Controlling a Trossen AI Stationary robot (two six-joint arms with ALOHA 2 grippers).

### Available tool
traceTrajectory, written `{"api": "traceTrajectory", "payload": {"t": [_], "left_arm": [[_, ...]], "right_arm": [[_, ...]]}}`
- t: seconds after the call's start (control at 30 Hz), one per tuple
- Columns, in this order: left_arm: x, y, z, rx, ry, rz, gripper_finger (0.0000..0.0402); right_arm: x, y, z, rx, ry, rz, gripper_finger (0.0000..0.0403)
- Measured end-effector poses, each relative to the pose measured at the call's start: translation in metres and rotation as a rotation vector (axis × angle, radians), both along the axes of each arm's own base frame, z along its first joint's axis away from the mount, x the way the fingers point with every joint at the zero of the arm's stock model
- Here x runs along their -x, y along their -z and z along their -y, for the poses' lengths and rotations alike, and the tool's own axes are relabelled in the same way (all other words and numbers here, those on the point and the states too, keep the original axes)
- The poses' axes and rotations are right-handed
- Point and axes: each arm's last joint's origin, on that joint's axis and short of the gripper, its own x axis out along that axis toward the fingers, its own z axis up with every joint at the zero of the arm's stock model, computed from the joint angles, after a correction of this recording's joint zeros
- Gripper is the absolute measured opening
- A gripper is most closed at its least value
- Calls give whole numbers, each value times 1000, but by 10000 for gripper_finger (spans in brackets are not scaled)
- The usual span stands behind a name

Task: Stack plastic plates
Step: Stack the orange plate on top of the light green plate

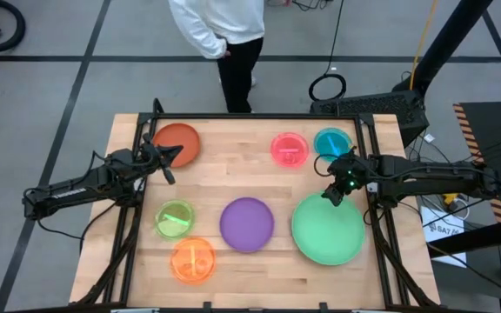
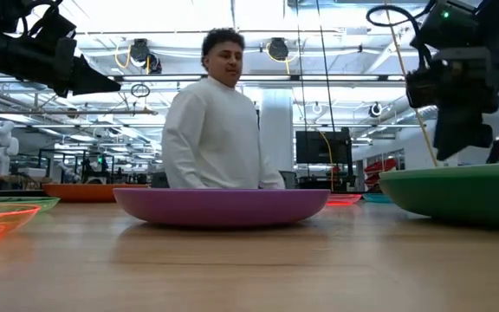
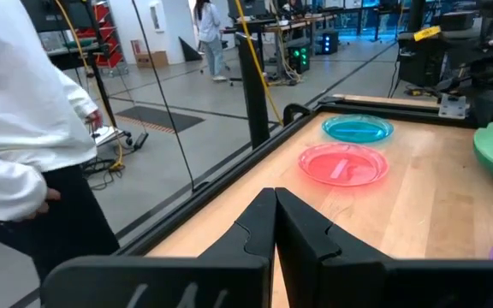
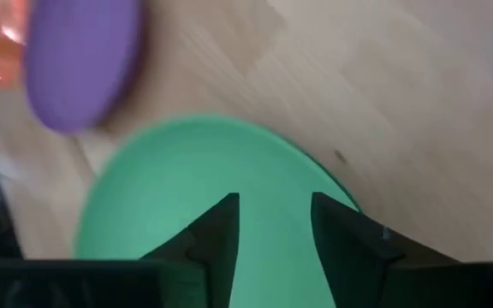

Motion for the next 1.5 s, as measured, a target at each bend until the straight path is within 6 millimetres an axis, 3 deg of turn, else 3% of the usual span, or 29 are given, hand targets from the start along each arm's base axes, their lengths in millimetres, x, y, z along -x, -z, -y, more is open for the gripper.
{"api": "traceTrajectory", "payload": {"t": [0.27, 0.77, 0.97, 1.2, 1.5], "left_arm": [[0, 0, 0, 10, -1, 7, 12], [0, -1, 0, 158, -17, 110, 12], [-1, -1, 1, 266, 19, 176, 12], [-4, -7, 10, 379, 177, 273, 12], [-9, -22, 24, 367, 343, 391, 12]], "right_arm": [[-19, -13, -7, 38, -58, 210, 126], [-41, 9, -37, 121, -246, 110, 86], [-50, 9, -47, 217, -324, 182, 83], [-54, 5, -47, 362, -335, 238, 83], [-55, 4, -33, 549, -183, 205, 83]]}}
